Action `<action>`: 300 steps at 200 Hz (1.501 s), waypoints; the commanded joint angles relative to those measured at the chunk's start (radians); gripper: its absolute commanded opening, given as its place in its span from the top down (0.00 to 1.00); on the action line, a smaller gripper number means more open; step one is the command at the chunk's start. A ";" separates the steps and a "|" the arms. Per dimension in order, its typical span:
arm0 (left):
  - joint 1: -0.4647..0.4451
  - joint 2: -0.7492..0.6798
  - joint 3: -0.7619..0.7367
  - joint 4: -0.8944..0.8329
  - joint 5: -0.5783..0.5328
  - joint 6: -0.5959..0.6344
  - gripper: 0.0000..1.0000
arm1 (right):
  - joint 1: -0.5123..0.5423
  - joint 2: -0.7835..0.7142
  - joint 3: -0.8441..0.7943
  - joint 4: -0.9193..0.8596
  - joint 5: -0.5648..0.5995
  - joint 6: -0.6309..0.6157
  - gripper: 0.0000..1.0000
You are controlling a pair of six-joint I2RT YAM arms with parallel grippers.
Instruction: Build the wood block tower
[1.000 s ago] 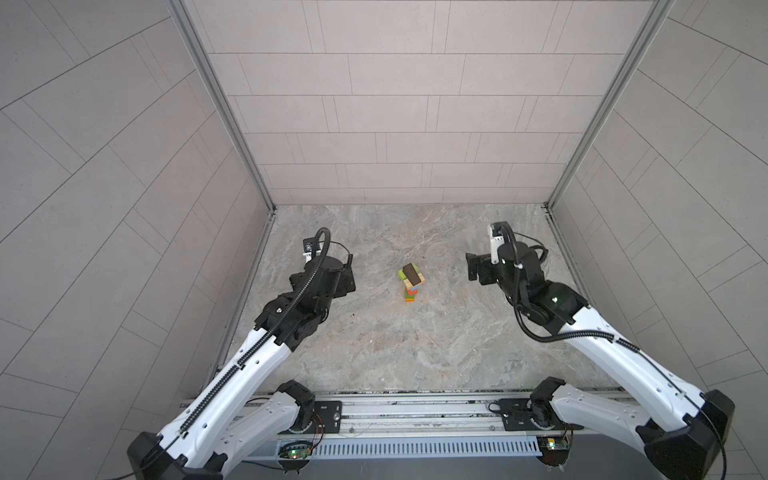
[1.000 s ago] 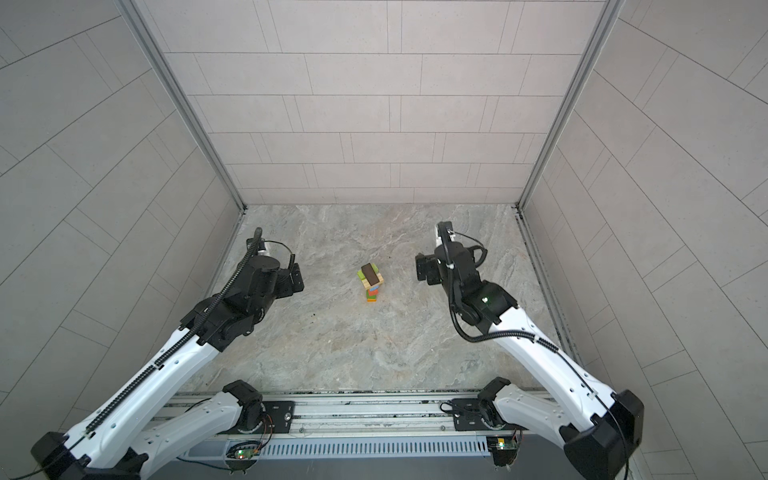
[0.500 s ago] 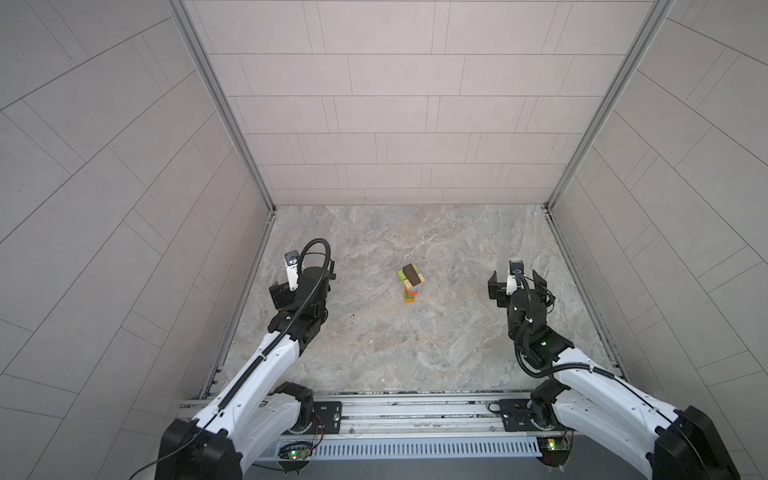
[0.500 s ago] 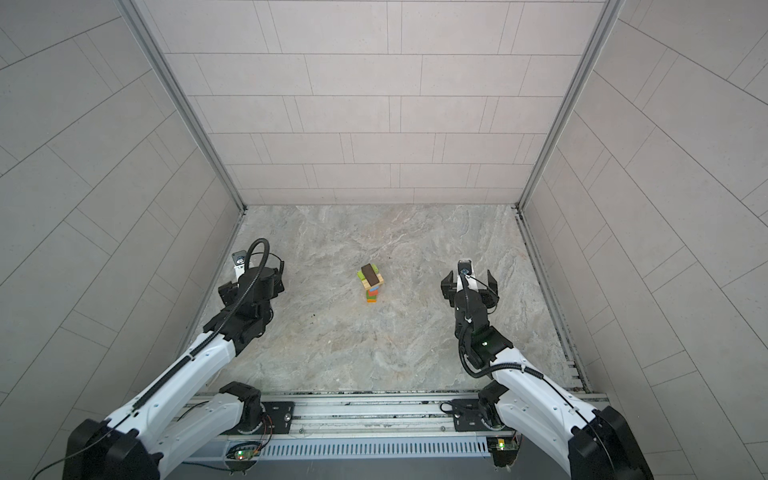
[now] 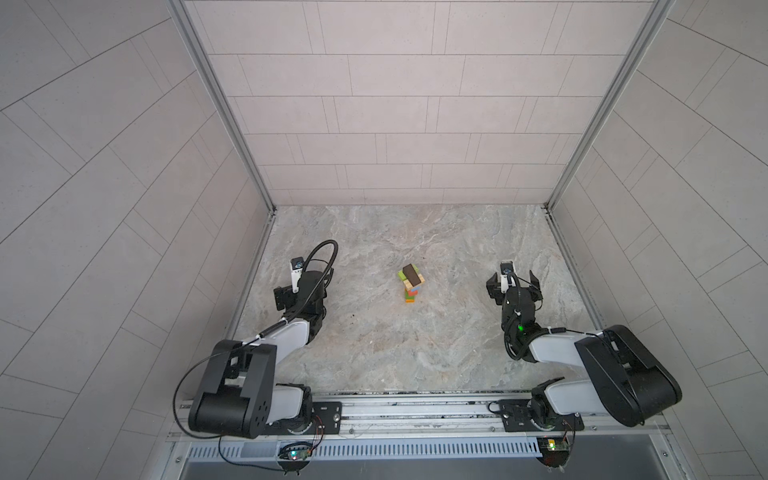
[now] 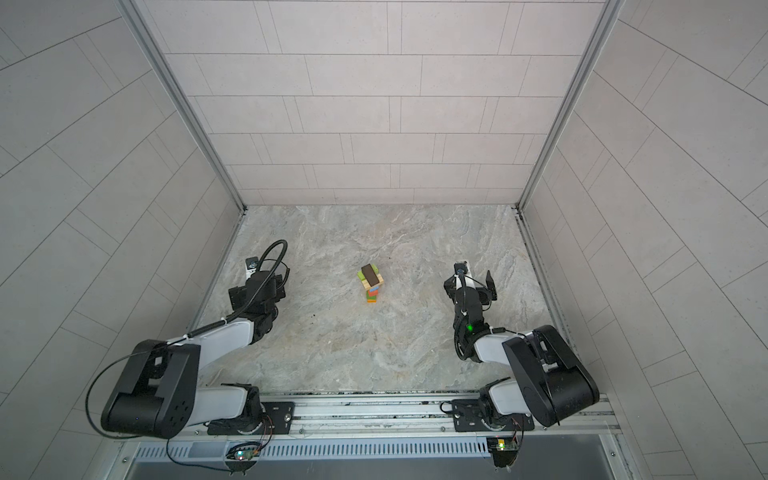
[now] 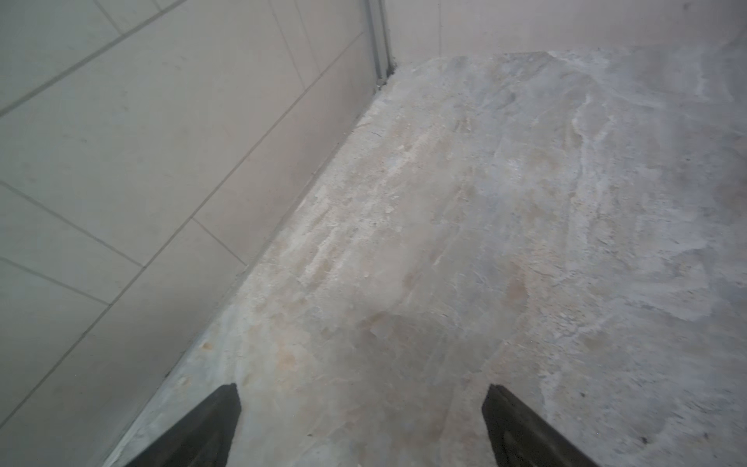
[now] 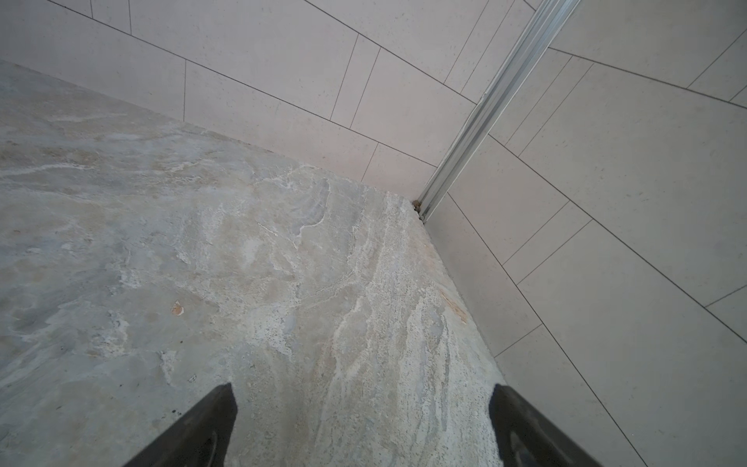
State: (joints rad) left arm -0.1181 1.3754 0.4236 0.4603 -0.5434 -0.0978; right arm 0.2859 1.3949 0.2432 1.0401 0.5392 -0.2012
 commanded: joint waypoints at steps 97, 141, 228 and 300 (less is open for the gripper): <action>0.028 0.176 -0.016 0.385 0.259 0.102 0.00 | -0.116 -0.020 -0.004 0.180 -0.037 0.167 0.00; 0.008 0.213 -0.069 0.549 0.229 0.123 0.00 | -0.115 -0.154 -0.056 0.058 0.001 0.156 0.00; 0.006 0.217 -0.085 0.587 0.237 0.135 0.00 | -0.139 0.071 -0.159 0.327 -0.044 0.271 0.00; 0.008 0.217 -0.071 0.560 0.231 0.128 0.00 | -0.186 0.157 0.141 -0.154 -0.197 0.236 0.01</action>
State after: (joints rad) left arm -0.1081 1.5875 0.3435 0.9977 -0.3038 0.0273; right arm 0.1627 1.6234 0.2676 1.1942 0.4416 -0.0177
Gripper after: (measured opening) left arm 0.992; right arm 0.996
